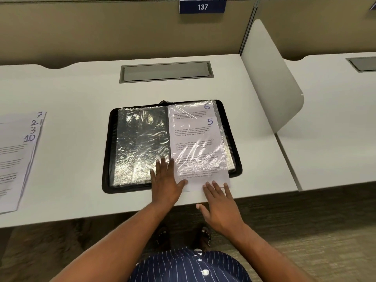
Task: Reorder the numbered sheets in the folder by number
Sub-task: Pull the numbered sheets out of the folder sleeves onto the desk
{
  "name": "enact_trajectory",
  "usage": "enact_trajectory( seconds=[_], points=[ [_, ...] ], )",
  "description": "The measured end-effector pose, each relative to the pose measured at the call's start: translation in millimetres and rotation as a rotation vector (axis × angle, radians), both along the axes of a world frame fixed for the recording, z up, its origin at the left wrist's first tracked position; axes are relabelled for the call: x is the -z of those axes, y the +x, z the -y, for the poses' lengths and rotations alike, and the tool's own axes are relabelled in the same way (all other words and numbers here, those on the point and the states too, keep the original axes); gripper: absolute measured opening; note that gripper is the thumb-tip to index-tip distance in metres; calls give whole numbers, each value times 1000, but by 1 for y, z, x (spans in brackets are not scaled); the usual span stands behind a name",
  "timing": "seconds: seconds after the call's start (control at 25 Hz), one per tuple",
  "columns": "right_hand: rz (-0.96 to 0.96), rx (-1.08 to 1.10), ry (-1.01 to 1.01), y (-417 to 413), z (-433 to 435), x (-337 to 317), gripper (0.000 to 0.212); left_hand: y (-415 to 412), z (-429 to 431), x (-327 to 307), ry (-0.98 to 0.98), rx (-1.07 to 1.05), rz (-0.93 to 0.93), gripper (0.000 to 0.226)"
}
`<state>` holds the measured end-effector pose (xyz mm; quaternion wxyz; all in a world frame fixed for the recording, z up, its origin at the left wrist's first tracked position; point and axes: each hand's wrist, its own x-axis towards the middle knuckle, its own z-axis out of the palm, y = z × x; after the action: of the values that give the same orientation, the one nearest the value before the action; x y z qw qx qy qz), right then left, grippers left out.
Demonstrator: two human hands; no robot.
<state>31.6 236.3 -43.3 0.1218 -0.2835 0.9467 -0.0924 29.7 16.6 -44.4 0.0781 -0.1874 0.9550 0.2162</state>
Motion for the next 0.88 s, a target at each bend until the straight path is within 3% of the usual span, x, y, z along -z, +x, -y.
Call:
enact_trajectory(
  seconds=[0.08,0.24,0.56,0.68,0.8,0.88],
  points=[
    [8,131,-139,-1,-9,-6,63,4,0,1,20,-28,31,106],
    [142,603,-505,-24,-24,-20,44,12,-1,2,66,-71,64,116],
    [412,864,-650,-58,-40,-14,18,40,-9,-2,68,-81,79,127],
    [565,884,-703,-53,-52,-8,16,61,-20,-7,189,-170,-29,109],
    [723,908,-774,-46,-67,-12,17,83,-37,-18,418,-387,-175,69],
    [788,897,-762,-42,-77,-14,17,90,-46,-21,545,-540,-170,48]
  ],
)
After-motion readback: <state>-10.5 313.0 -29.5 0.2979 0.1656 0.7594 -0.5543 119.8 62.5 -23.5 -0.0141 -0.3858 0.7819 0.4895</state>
